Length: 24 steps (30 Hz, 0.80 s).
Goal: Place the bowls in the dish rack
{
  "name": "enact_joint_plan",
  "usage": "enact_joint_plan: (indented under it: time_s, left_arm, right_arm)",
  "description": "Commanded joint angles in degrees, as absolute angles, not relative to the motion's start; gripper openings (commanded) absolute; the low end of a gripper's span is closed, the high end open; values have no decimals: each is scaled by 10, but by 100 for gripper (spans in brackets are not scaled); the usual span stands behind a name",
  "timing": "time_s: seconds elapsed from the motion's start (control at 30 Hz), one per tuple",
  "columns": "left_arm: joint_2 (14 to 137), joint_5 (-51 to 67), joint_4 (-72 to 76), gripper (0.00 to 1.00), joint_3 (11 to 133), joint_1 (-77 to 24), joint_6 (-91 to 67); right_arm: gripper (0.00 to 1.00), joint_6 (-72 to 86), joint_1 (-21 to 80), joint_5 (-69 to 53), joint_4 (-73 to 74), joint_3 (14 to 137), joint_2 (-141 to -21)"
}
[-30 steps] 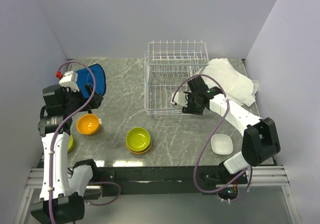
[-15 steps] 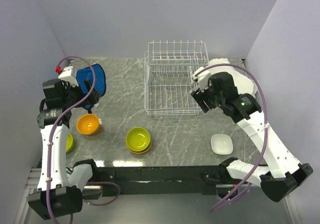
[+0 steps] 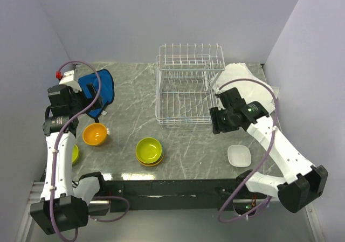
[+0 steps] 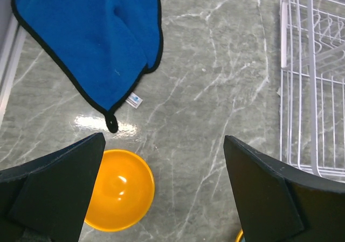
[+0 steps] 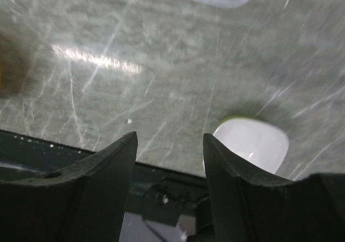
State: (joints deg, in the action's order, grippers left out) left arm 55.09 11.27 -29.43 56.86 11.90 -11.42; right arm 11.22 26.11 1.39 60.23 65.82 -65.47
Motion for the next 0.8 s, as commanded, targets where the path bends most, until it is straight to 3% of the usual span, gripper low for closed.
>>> enact_joint_plan:
  time_s: [0.0, 0.13, 0.43, 0.53, 0.67, 0.77]
  left_arm:
    - [548, 77, -258, 99, 567, 118, -100]
    - [555, 75, -264, 100, 568, 118, -88]
    - [575, 66, -240, 99, 563, 117, -76]
    - [583, 80, -233, 99, 568, 117, -79]
    - [599, 104, -219, 99, 575, 117, -83]
    - [614, 117, -204, 99, 579, 117, -85]
  right_arm:
    - [59, 191, 254, 14, 629, 641, -671]
    - [57, 189, 249, 61, 633, 642, -700]
    - [60, 144, 248, -31, 674, 707, -684]
    - [61, 121, 247, -9, 677, 748, -664]
    - [68, 6, 244, 24, 677, 787, -643]
    - [69, -188, 243, -30, 675, 733, -600]
